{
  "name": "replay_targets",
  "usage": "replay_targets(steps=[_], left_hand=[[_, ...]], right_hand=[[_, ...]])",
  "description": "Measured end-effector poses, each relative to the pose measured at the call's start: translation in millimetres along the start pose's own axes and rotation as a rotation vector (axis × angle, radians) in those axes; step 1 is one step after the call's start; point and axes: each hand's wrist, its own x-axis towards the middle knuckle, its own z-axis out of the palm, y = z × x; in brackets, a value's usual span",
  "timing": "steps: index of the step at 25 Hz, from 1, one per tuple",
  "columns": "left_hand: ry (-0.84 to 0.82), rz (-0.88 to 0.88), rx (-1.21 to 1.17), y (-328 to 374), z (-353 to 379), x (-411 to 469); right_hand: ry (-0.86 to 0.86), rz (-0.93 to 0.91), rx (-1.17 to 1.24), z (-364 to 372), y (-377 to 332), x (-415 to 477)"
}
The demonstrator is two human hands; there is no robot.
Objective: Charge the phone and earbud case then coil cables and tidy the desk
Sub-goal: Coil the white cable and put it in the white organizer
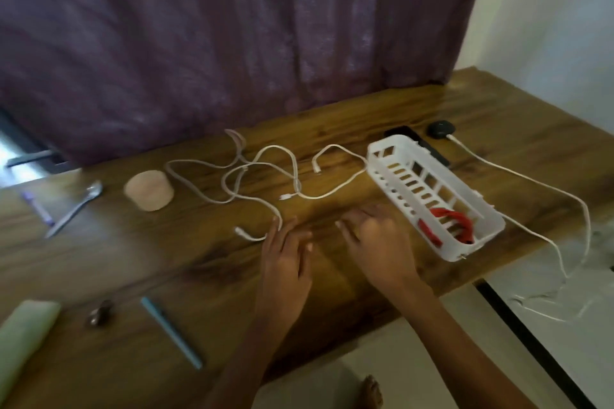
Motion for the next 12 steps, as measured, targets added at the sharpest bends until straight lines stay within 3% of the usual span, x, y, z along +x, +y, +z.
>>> replay_targets(steps=[5,12], left_hand=[[0.082,-0.092,0.080,-43,-56,-30],[0.107,-0.283,0.092,-68,-89,-50]], right_hand=[[-0.224,-0.089,0.208,71,-60,-3],[-0.351,-0.205,0.004,137,-85,15]])
